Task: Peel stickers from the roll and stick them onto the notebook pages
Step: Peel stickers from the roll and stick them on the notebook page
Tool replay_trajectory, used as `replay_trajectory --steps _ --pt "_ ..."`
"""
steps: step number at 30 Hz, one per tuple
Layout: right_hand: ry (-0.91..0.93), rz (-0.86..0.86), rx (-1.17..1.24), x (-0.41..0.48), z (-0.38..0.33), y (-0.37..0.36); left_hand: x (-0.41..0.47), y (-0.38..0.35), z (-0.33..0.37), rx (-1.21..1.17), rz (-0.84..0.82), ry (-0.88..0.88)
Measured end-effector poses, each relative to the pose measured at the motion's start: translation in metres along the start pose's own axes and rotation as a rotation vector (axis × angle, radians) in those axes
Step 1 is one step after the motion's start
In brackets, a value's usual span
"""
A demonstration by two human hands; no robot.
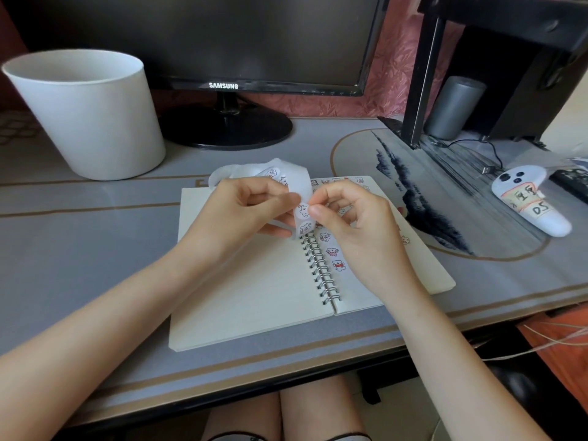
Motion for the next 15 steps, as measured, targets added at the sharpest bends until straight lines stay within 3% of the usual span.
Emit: replay_trajectory --steps 10,15 --pt "0.046 -0.008 0.036 -0.007 -0.003 0.008 0.003 0.003 -0.003 0.007 0.043 0.024" --pt "-0.090 0.070 0.117 -0.014 0.005 0.034 0.004 0.002 -0.005 0.019 0.041 0.029"
Point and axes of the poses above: each hand's wrist, its own x-axis towards the middle knuckle, its own y-axis out of the back of the hand, z = x × y, the point moved 3 cm from there along x, towards the middle knuckle, and after that the axes turned 4 degrees about y, right-handed, at the moved point
